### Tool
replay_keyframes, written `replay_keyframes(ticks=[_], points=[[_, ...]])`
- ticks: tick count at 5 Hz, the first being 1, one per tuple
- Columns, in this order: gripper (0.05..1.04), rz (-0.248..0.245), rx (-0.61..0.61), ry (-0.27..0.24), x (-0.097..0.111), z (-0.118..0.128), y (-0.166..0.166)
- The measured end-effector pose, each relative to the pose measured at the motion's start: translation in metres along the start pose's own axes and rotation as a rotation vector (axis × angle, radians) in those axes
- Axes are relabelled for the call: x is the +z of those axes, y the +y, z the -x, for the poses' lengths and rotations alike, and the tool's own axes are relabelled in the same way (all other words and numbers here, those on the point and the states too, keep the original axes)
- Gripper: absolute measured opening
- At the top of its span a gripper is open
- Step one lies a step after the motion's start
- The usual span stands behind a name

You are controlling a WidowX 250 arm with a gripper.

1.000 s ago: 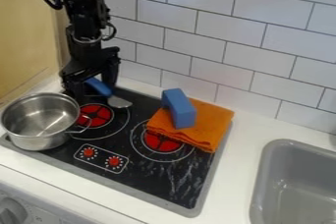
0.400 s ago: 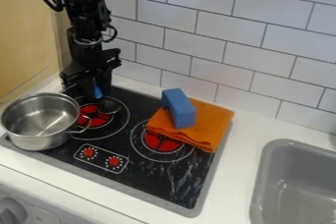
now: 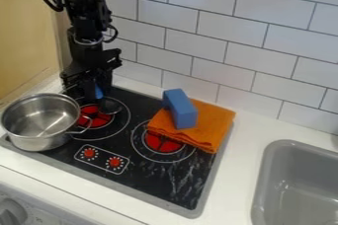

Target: Move the blue spoon to the bottom right of the cooktop

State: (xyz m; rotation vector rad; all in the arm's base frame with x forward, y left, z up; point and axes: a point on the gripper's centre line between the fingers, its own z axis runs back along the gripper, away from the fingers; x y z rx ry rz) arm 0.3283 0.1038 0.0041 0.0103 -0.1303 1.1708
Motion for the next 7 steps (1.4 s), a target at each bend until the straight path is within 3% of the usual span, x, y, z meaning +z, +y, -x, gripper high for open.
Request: replay_keyframes(ticks=[1,2,3,7], points=[[0.313,0.011,0.034,-0.036,0.011,0.001,0.006],[0.313,0.057,0.064,-0.091,0.034,-0.003,0.0],[0.312,0.09,0.121,-0.111,0.05,0.001,-0.003],[0.312,0.134,0.127,-0.122,0.071,0.088,-0.007]])
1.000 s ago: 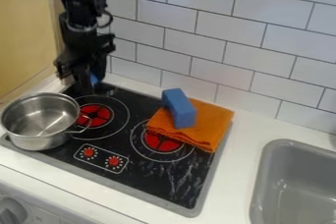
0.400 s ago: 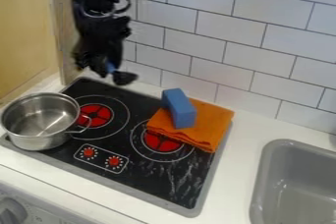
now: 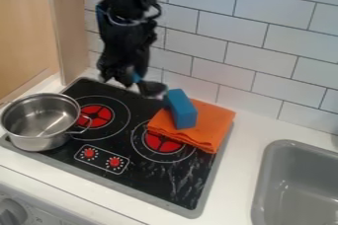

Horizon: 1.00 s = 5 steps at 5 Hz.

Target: Move the blue spoon to the bottom right of the cooktop

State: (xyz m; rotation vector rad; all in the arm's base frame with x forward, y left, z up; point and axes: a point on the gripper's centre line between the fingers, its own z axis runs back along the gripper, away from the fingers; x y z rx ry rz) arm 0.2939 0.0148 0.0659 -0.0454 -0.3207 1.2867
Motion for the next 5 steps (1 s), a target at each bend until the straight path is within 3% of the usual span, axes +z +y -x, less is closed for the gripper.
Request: replay_keyframes(ticks=[1,3,5], points=[[0.312,-0.012,0.009,0.009,0.004,0.023,0.018],[0.312,-0.069,0.038,0.001,0.001,0.045,0.054],[0.312,-0.074,0.006,0.026,-0.011,0.059,0.058]])
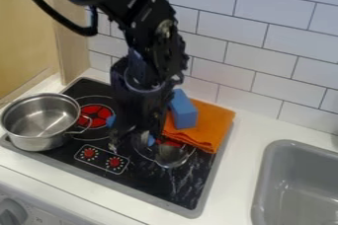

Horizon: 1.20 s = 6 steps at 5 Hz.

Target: Move the blue spoon to the bottom right of the cooktop

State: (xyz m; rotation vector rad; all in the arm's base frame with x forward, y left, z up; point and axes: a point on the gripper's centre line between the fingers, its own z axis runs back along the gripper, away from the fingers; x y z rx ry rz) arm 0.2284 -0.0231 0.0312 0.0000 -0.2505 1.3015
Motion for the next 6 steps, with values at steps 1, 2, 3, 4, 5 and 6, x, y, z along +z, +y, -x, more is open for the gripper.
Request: replay_keyframes(ticks=[1,2,3,4,5,6], points=[[0.312,-0.005,-0.021,0.014,-0.009,0.004,-0.001],[0.312,0.014,-0.023,0.025,-0.012,0.006,-0.005],[0.312,0.011,-0.033,0.029,-0.016,0.007,-0.004],[0.312,0.004,-0.039,0.033,-0.018,0.008,0.0],[0.312,-0.013,-0.043,0.045,-0.024,0.007,0.002],[0.37,-0.013,-0.04,0.039,-0.024,0.006,0.002]])
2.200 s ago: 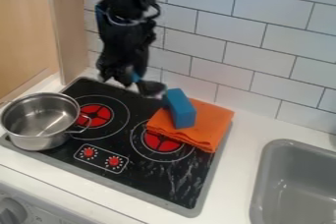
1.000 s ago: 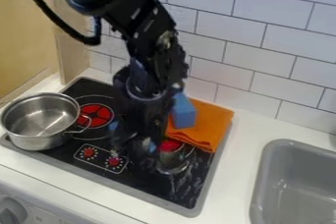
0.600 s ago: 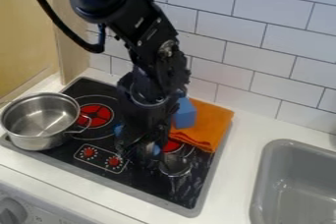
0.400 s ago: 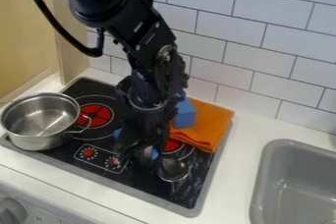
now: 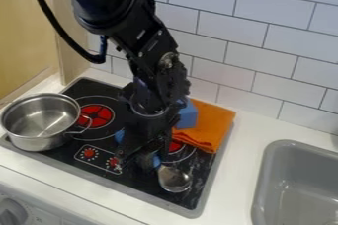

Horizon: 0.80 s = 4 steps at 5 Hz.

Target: Move the blue spoon to the bottom right of the cooktop

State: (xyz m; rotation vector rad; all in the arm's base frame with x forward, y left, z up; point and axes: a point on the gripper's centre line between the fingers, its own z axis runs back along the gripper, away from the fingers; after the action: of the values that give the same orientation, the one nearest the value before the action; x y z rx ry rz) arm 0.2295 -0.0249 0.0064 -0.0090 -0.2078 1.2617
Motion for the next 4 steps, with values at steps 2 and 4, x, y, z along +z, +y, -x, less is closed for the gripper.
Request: replay_keyframes(ticks=[2,4], points=[[0.974,-0.043,0.018,-0.023,0.0,-0.004,0.007],[1.002,-0.008,0.018,-0.034,0.012,-0.01,0.004]])
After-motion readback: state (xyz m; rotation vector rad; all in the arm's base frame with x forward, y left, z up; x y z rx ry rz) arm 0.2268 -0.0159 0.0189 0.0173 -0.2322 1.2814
